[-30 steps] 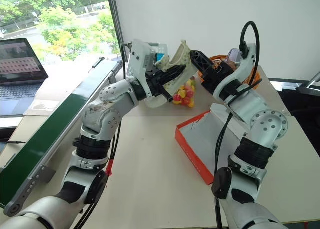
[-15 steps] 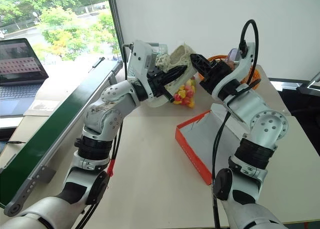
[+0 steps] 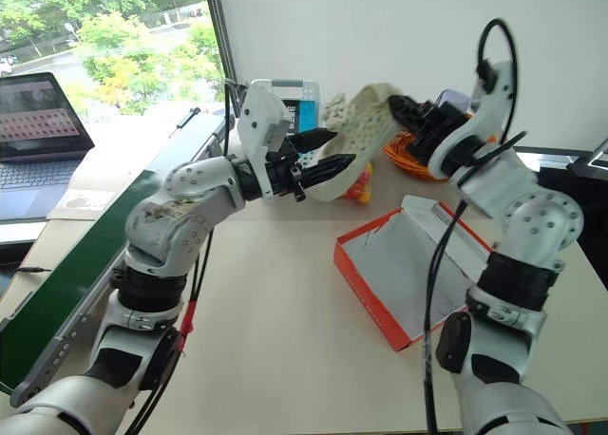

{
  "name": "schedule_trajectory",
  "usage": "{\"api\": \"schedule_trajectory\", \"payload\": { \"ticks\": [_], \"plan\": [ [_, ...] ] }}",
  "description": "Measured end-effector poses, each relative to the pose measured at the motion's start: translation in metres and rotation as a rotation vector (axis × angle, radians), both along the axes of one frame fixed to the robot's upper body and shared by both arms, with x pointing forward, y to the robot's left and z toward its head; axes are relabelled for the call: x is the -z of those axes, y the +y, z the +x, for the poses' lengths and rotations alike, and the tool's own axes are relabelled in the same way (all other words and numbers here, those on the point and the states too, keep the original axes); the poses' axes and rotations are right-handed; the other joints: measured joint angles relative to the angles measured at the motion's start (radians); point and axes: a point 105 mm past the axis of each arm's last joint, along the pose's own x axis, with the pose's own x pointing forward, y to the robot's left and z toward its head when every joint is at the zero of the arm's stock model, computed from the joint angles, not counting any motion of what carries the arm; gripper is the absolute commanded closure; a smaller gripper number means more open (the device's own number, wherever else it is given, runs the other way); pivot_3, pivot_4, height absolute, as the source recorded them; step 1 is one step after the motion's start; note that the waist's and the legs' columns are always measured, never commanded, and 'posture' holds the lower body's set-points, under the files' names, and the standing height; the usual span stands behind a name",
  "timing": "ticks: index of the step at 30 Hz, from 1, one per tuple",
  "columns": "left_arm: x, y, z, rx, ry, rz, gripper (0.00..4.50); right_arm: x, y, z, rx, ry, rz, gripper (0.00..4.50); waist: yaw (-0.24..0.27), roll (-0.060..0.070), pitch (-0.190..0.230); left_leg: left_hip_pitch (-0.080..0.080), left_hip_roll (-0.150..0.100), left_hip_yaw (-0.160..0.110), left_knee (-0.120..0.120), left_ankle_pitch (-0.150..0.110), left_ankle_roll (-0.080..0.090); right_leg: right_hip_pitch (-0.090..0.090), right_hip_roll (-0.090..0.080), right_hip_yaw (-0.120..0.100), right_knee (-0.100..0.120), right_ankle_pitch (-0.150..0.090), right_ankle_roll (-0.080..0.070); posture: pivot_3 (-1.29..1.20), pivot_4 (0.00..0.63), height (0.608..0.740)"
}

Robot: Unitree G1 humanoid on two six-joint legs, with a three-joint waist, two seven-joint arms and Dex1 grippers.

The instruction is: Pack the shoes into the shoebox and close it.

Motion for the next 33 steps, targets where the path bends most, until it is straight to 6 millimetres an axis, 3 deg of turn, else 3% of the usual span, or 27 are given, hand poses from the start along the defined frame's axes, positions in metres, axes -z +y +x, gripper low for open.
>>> {"api": "schedule_trajectory", "payload": {
  "ticks": [4,6,11,16,22,27,33],
  "plan": [
    [-0.002,0.014,-0.002,0.006,0.034,0.004,1.91,-0.019,-0.012,-0.002,0.005,-0.043,-0.091,3.69,0.0,0.001,0.001,0.0,0.0,0.0,0.0,0.0,0.0,0.0,0.0,0.0,0.0,0.0,0.0,0.0,0.15,0.74],
    [-0.007,0.027,0.001,-0.028,0.027,-0.005,1.91,-0.03,-0.015,-0.008,-0.024,-0.07,-0.224,3.69,0.001,0.003,0.002,0.0,0.0,0.0,0.0,0.0,0.0,-0.001,0.0,0.0,-0.001,0.0,0.0,0.0,0.15,0.74],
    [-0.008,0.037,0.011,-0.088,0.023,-0.013,1.91,-0.042,0.006,-0.022,-0.221,-0.103,-0.548,3.69,0.0,0.003,0.002,0.0,0.0,0.0,0.0,0.0,0.0,0.0,0.0,0.0,-0.002,0.0,0.0,0.0,0.15,0.74],
    [-0.002,0.038,0.012,-0.11,0.026,-0.02,1.91,-0.009,0.024,-0.032,-0.525,-0.024,-0.855,3.69,0.001,0.003,0.002,-0.001,0.0,0.001,0.0,0.0,0.0,-0.001,0.0,0.0,-0.002,-0.001,0.0,0.0,0.15,0.74],
    [0.028,0.04,-0.002,-0.106,0.045,0.064,1.91,0.028,0.025,-0.044,-0.833,0.097,-1.014,3.69,0.001,0.003,0.002,-0.003,0.0,0.001,0.0,0.0,0.0,-0.004,0.0,0.001,-0.001,-0.001,0.0,0.0,0.15,0.74],
    [0.038,0.045,-0.007,-0.131,0.052,0.086,1.91,0.054,0.01,-0.035,-0.876,0.207,-1.079,3.69,0.003,0.003,0.002,-0.005,0.0,0.001,0.003,0.0,0.0,-0.006,-0.001,0.001,0.0,0.0,0.0,0.0,0.15,0.74],
    [0.039,0.042,-0.009,-0.144,0.052,0.095,1.91,0.077,0.008,-0.016,-0.848,0.256,-1.129,3.69,0.003,0.003,0.002,-0.005,0.0,0.001,0.004,0.0,0.0,-0.006,0.0,0.001,0.001,0.0,0.0,0.0,0.15,0.74]
  ]
}}
